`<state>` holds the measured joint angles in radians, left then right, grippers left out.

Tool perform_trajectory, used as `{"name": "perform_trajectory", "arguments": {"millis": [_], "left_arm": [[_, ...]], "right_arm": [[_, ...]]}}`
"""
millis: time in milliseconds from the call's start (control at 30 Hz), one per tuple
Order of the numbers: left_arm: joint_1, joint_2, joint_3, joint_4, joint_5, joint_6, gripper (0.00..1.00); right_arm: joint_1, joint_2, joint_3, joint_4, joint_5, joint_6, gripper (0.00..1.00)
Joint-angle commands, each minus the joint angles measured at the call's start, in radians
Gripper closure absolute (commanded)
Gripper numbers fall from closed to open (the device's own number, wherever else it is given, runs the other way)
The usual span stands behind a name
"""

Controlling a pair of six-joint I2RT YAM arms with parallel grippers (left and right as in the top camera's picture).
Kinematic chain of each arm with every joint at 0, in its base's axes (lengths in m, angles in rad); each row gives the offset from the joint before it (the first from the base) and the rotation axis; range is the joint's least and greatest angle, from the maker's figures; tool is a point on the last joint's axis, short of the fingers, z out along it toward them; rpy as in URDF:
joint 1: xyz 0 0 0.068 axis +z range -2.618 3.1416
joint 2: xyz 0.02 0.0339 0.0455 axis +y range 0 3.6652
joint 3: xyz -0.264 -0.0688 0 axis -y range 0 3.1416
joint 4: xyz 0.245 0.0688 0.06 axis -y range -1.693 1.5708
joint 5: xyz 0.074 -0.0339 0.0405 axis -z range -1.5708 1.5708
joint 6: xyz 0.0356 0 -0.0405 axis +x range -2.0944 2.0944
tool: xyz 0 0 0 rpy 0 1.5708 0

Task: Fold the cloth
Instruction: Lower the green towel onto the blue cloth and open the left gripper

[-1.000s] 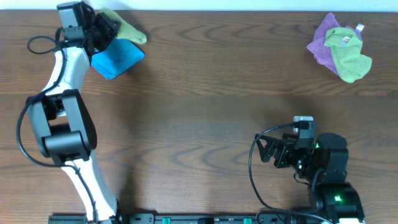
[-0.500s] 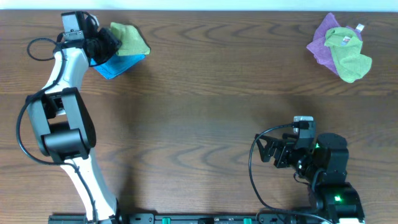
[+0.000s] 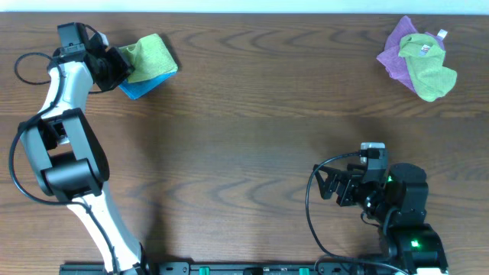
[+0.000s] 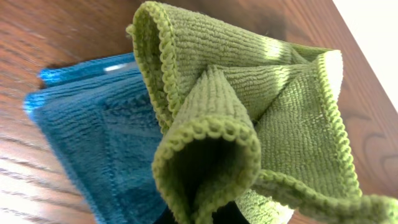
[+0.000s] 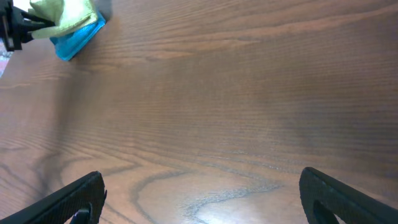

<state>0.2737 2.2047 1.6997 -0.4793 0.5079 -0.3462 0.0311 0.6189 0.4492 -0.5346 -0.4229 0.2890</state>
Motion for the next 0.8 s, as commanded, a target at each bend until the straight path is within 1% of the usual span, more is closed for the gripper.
{"name": "perform_trajectory", "arguments": {"millis": [0, 33, 100, 133, 200, 267, 333, 400, 433, 533, 600, 767], "left_arm": [[0.005, 0.000, 0.020, -0.011, -0.018, 0.056, 0.94], [0.005, 0.000, 0.020, -0.013, -0.019, 0.056, 0.92], [0.005, 0.000, 0.020, -0.016, -0.018, 0.061, 0.73], [0.005, 0.000, 0.020, -0.019, -0.018, 0.063, 0.68], [0.005, 0.000, 0.020, -0.023, -0.018, 0.069, 0.67], [0.010, 0.000, 0.020, -0.027, -0.018, 0.079, 0.57], [0.016, -0.002, 0.020, -0.033, -0.018, 0.081, 0.43], [0.026, -0.007, 0.020, -0.038, -0.018, 0.081, 0.24], [0.030, -0.010, 0.020, -0.041, -0.018, 0.081, 0.16], [0.048, -0.026, 0.020, -0.047, -0.018, 0.081, 0.10], [0.061, -0.043, 0.020, -0.051, -0.017, 0.081, 0.03], [0.079, -0.097, 0.020, -0.068, -0.017, 0.088, 0.05]], "right_arm": [[-0.006, -0.006, -0.003, 0.000, -0.006, 0.013, 0.01], [-0.006, -0.006, -0.003, 0.000, -0.006, 0.013, 0.01], [-0.006, -0.006, -0.003, 0.000, -0.006, 0.013, 0.01], [-0.006, -0.006, -0.003, 0.000, -0.006, 0.013, 0.01], [-0.006, -0.006, -0.003, 0.000, -0.006, 0.013, 0.01], [-0.006, -0.006, -0.003, 0.000, -0.006, 0.013, 0.01], [-0.006, -0.006, -0.003, -0.001, -0.006, 0.013, 0.01], [-0.006, -0.006, -0.003, 0.000, -0.006, 0.013, 0.01], [-0.006, -0.006, -0.003, 0.000, -0.006, 0.013, 0.01], [-0.006, -0.006, -0.003, 0.000, -0.006, 0.013, 0.01], [-0.006, -0.006, -0.003, 0.000, -0.006, 0.013, 0.01], [-0.006, -0.006, -0.003, 0.000, -0.006, 0.013, 0.01]]}}
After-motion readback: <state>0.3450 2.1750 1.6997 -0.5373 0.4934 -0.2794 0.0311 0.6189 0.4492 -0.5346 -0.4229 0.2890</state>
